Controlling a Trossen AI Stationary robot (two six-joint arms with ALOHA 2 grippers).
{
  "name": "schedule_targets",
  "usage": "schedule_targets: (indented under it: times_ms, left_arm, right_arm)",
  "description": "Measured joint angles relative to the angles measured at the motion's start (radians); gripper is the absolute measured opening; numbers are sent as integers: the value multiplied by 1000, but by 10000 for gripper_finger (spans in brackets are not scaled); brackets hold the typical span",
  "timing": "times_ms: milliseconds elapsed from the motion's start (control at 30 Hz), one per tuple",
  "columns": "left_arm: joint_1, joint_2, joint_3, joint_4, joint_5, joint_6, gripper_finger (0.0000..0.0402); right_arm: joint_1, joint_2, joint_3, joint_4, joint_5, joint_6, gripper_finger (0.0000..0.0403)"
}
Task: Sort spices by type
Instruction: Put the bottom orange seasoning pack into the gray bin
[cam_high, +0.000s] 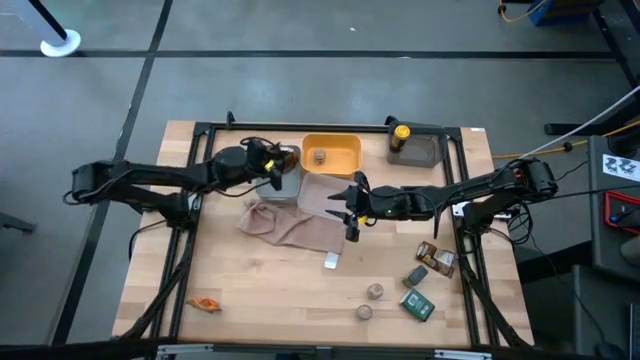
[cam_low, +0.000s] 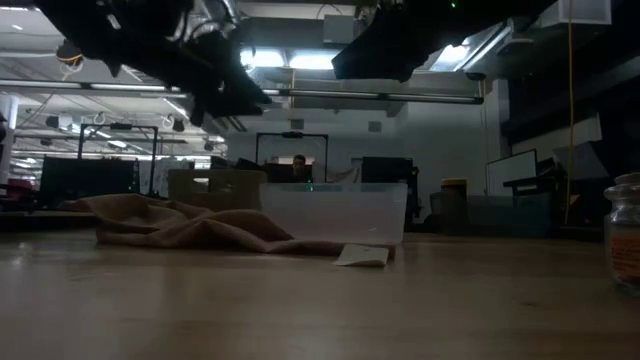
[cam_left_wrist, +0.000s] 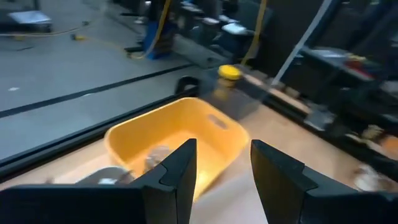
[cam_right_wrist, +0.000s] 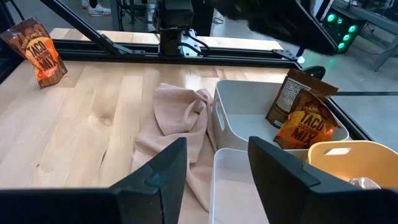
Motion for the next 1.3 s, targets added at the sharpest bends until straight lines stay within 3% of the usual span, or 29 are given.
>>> schedule_targets:
  times_ms: [467, 733, 1000, 1300]
  left_arm:
    - [-298, -290, 0, -460, 33, 66, 136]
    - [-539, -313, 0, -515, 117, -17, 136]
    - [-730, -313, 0, -514, 164, -182, 136]
    - [-917, -313, 0, -507, 198, -528, 136]
  right_arm:
    - [0, 0, 0, 0, 0, 3, 172]
    - [0, 0, 0, -18, 0, 4, 172]
    - [0, 0, 0, -40, 0, 4, 172]
    - [0, 0, 0, -51, -75, 105, 172]
